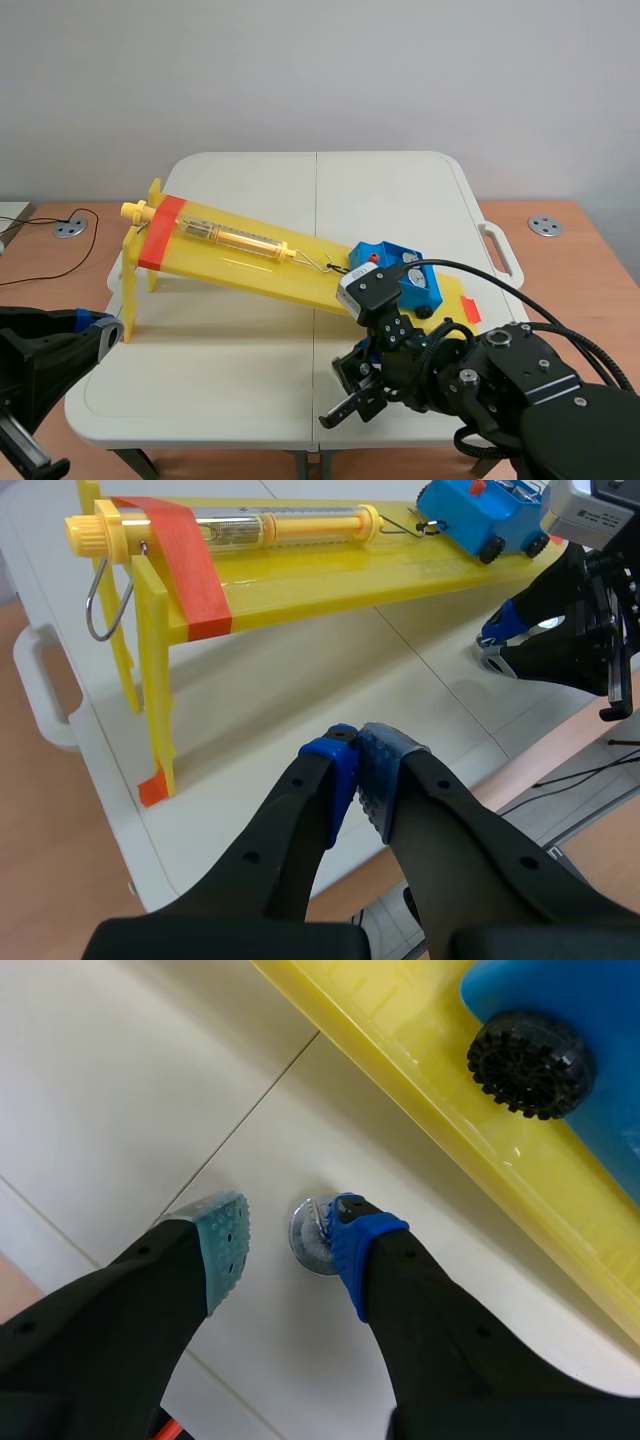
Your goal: Place the four metal weights on the blue cart on the ramp.
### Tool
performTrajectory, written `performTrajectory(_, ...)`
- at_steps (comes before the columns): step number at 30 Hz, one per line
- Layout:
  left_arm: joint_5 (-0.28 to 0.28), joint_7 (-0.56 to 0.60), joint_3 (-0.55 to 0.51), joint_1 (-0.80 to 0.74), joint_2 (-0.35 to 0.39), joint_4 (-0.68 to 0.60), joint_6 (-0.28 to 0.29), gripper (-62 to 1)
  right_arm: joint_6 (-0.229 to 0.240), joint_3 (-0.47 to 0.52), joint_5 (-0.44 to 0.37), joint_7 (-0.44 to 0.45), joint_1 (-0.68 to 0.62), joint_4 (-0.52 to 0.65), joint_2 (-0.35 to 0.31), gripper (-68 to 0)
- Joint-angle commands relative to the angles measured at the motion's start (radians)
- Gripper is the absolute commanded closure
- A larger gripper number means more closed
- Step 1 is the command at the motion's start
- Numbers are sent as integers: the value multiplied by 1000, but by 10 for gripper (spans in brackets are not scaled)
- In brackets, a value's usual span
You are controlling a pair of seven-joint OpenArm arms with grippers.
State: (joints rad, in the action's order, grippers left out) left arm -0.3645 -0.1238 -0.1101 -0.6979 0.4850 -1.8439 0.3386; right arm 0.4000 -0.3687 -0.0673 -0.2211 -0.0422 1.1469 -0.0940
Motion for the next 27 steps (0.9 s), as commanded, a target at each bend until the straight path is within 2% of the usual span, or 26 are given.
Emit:
performTrajectory(1,-59,104,-8,20,-8,-81,31,-27,-22,-19,-28,62,95,22,16,-168)
performTrajectory(5,-59,104,-8,20,-8,-81,31,-27,-46,-19,-28,35,95,22,16,-74)
performTrajectory(9,-59,104,-8,20,-8,-81,31,-27,-46,-19,-13,13,95,22,16,-6)
performTrajectory(13,-59,104,-8,20,-8,-81,31,-27,-72,-19,-7,5,95,22,16,-6)
performTrajectory(21,-59,104,-8,20,-8,-81,31,-27,-71,-18,-8,6,93,33,-4,-6)
performTrajectory(27,-59,104,-8,20,-8,-81,31,-27,-71,-18,-44,-9,53,158,-56,-6)
